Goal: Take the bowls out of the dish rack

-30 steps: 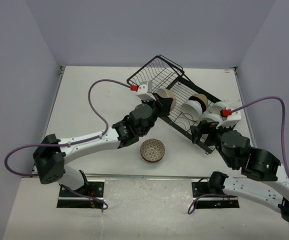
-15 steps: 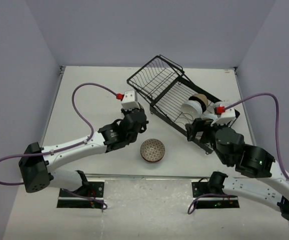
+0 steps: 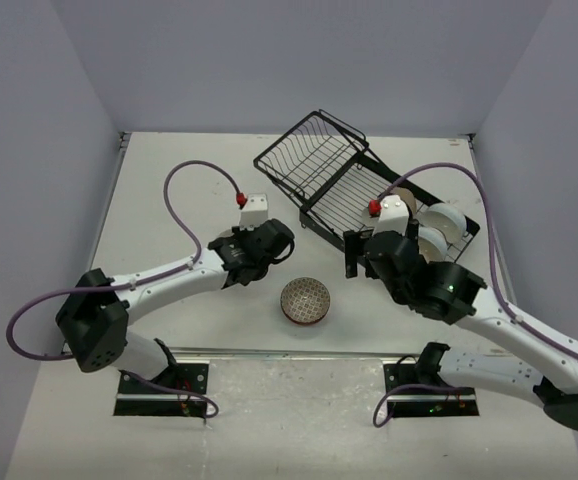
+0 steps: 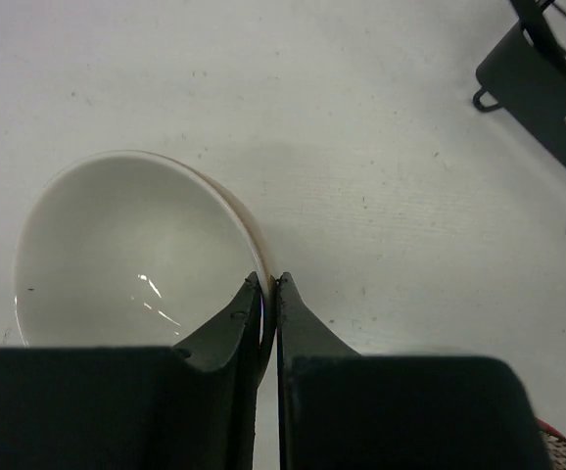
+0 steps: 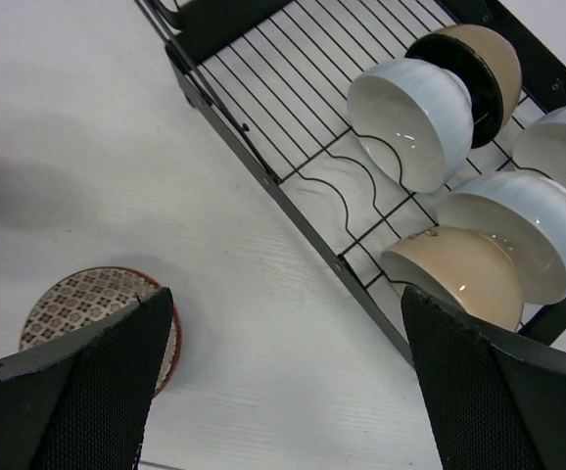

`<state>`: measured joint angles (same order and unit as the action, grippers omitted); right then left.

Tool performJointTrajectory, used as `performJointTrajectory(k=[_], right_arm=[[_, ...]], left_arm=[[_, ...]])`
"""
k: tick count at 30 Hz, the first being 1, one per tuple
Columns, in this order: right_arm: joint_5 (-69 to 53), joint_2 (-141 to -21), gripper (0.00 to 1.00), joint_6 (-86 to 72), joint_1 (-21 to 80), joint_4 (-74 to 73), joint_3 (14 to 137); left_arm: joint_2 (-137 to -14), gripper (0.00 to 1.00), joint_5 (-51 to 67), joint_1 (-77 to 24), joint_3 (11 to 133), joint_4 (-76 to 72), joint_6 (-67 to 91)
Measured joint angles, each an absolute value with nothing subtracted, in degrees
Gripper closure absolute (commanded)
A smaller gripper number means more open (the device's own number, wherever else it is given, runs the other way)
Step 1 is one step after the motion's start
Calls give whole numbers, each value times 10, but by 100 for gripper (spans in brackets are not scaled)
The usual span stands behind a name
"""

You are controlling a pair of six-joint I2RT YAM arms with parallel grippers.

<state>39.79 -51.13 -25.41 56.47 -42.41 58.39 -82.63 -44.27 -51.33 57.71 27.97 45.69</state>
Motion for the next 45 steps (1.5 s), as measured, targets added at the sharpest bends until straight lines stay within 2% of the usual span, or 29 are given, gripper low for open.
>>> performJointTrajectory(k=[5, 17, 18, 21, 22, 25, 27, 28, 29, 37, 45], right_arm=[[392, -561, 1, -251, 528, -428, 581], [392, -505, 1, -255, 507, -433, 574], [392, -504, 1, -255, 505, -433, 574], [380, -506, 1, -255, 498, -433, 572], [377, -510, 1, -255, 495, -433, 570], [368, -528, 1, -255, 485, -433, 568], [363, -539, 1, -255, 481, -434, 568], [362, -542, 1, -256, 479, -434, 568], [362, -544, 1, -257, 479, -434, 568], [368, -507, 1, -268, 468, -435, 566], [443, -481, 1, -247, 446, -423, 533]], left_arm=[[-861, 100, -397, -506, 576, 286, 439], [-944, 100, -363, -492, 568, 261, 394], [-946, 82, -364, -492, 570, 261, 393], [-951, 55, -364, -491, 575, 260, 388], [-951, 43, -364, -491, 575, 260, 388], [-938, 26, -361, -491, 575, 262, 389], [-914, 19, -358, -491, 575, 264, 390], [-898, 5, -355, -491, 575, 264, 391], [-878, 1, -351, -491, 575, 263, 390], [-739, 0, -277, -491, 579, 188, 392], [-740, 0, -227, -491, 594, 131, 453]])
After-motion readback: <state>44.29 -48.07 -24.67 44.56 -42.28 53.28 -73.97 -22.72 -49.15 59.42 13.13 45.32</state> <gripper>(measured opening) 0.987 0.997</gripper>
